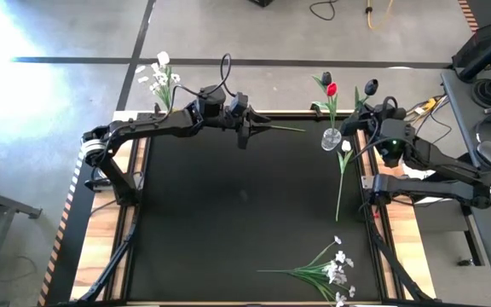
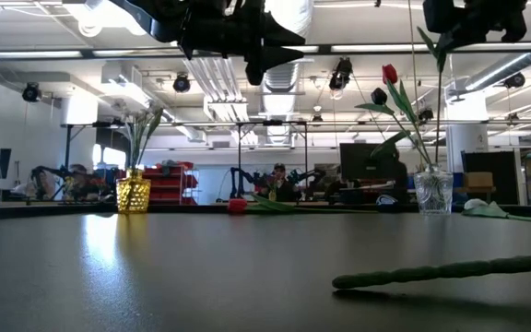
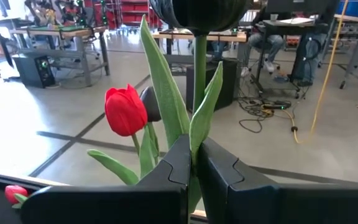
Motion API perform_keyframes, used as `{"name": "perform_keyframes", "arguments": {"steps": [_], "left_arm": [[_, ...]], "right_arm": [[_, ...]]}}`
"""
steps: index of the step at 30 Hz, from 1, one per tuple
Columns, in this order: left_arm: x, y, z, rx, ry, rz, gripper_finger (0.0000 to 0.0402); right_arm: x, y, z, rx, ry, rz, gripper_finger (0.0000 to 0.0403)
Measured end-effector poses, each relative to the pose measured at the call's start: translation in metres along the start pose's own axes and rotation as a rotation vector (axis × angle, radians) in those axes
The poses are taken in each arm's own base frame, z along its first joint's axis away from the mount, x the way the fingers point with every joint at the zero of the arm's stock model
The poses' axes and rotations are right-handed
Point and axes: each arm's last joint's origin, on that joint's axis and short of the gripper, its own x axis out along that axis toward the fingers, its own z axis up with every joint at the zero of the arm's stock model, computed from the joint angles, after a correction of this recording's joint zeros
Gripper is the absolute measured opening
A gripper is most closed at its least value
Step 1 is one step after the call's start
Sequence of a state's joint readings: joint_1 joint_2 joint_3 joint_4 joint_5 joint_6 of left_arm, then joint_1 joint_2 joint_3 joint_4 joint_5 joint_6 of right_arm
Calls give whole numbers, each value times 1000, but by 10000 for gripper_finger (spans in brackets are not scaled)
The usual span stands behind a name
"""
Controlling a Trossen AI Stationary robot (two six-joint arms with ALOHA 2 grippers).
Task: Sort flowers into vase by color
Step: Put the black tulip into the transparent vase
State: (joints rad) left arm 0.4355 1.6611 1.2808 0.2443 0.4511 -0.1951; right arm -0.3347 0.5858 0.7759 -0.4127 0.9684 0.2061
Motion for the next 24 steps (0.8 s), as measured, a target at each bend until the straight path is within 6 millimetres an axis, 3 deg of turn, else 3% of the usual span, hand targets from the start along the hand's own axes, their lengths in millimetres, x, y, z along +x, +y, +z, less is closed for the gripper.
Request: {"name": "perform_keyframes", "arguments": {"steps": [24], "left_arm": [[0, 0, -1, -3, 6, 1, 127]], "right_arm": [[16, 22, -10, -77, 53, -8, 12]]}}
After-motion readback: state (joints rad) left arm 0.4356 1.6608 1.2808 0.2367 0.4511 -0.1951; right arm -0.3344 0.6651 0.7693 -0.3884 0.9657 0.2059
